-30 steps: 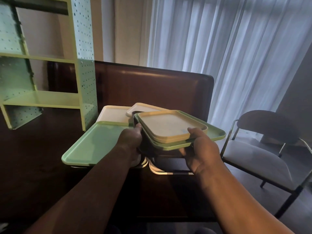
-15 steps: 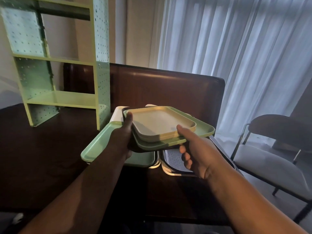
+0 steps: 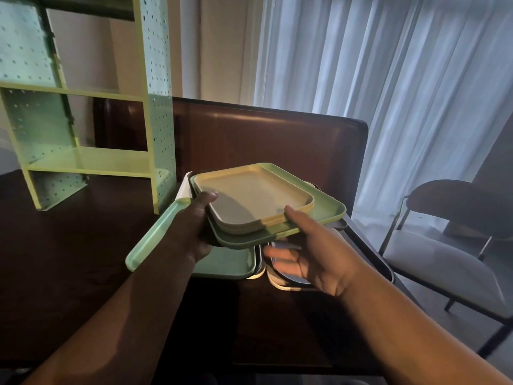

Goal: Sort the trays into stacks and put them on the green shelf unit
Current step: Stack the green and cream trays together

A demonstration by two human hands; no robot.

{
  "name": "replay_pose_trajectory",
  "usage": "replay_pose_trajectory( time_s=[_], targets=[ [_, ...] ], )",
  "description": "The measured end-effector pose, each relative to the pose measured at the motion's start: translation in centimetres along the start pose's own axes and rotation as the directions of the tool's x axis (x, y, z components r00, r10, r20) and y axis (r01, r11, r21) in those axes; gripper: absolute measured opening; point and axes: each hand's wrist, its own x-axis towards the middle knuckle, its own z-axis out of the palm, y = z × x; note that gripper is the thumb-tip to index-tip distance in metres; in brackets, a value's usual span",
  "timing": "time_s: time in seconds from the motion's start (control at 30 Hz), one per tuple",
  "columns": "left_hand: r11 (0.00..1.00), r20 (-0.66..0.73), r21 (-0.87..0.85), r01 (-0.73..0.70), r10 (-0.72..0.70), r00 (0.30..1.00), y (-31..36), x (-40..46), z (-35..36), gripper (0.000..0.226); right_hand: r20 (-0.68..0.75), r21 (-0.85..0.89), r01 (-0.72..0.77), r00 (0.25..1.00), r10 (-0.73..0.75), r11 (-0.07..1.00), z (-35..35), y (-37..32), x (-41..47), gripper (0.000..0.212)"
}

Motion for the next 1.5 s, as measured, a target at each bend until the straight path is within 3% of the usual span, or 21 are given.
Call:
replay_pose_trajectory(
  time_s=[0.1, 0.27, 0.4, 0.5, 0.57, 0.73, 0.83, 0.93, 1.03, 1.2, 1.33, 1.5],
  targets=[
    [0.998, 0.067, -0.007, 0.058, -0.057, 0.996, 0.0, -0.1, 0.8, 0.025, -0.109, 0.178, 0.176, 0.981, -0.159, 0.968, 0.4, 0.9, 1.2, 0.046],
    [0.985, 0.202, 0.079, 0.156, -0.169, 0.965, 0.9, 0.3, 2.4, 0.03, -0.292, 0.201, 0.309, 0.925, -0.244, 0.93, -0.1, 1.8, 3.3, 0.05],
    [0.979, 0.18, 0.14, 0.146, -0.171, 0.969, 1.4, 2.5, 3.5, 0.063, -0.222, 0.23, 0.245, 0.956, -0.195, 0.942, -2.3, 1.2, 4.6, 0.055],
    [0.969, 0.125, 0.219, 0.116, -0.145, 0.981, 1.8, 4.9, 3.9, 0.04, -0.114, 0.288, 0.127, 0.989, -0.097, 0.949, -6.1, -0.3, 6.4, 0.056],
    [0.959, 0.106, 0.268, 0.091, -0.123, 0.987, 2.2, 7.0, 3.9, 0.028, -0.119, 0.32, 0.056, 0.993, -0.019, 0.946, -8.8, -2.0, 8.5, 0.061],
    [0.918, 0.121, 0.394, 0.051, -0.107, 0.987, 3.7, 12.4, 4.4, 0.042, -0.082, 0.043, -0.102, 0.991, 0.105, 0.994, -11.2, -5.5, 15.7, 0.046],
    [0.907, 0.076, 0.411, 0.094, -0.137, 0.988, 4.1, 15.0, 5.4, 0.052, -0.185, -0.09, -0.119, 0.978, 0.1, 0.989, -10.8, -6.4, 18.4, 0.033],
    [0.893, -0.047, 0.425, 0.149, -0.143, 0.989, 4.1, 16.6, 7.2, 0.039, -0.276, -0.243, -0.157, 0.957, 0.088, 0.957, -10.6, -7.2, 19.9, 0.031],
    [0.886, -0.218, 0.409, 0.219, -0.139, 0.966, 3.3, 17.8, 8.8, 0.018, -0.326, -0.447, -0.219, 0.943, 0.071, 0.867, -11.7, -8.4, 21.6, 0.044],
    [0.852, -0.478, 0.404, 0.333, -0.114, 0.871, 2.1, 19.5, 11.5, 0.032, -0.373, -0.551, -0.283, 0.925, 0.072, 0.785, -13.4, -11.4, 25.3, 0.05],
    [0.873, -0.568, 0.246, 0.421, -0.223, 0.792, 0.0, 21.2, 12.3, 0.054, -0.251, -0.85, -0.202, 0.967, -0.035, 0.487, -15.4, -14.2, 29.3, 0.059],
    [0.828, -0.577, 0.107, 0.551, -0.399, 0.712, -1.0, 20.9, 15.4, 0.025, -0.035, -0.99, -0.034, 0.999, -0.006, 0.135, -17.2, -16.5, 35.9, 0.048]
  ],
)
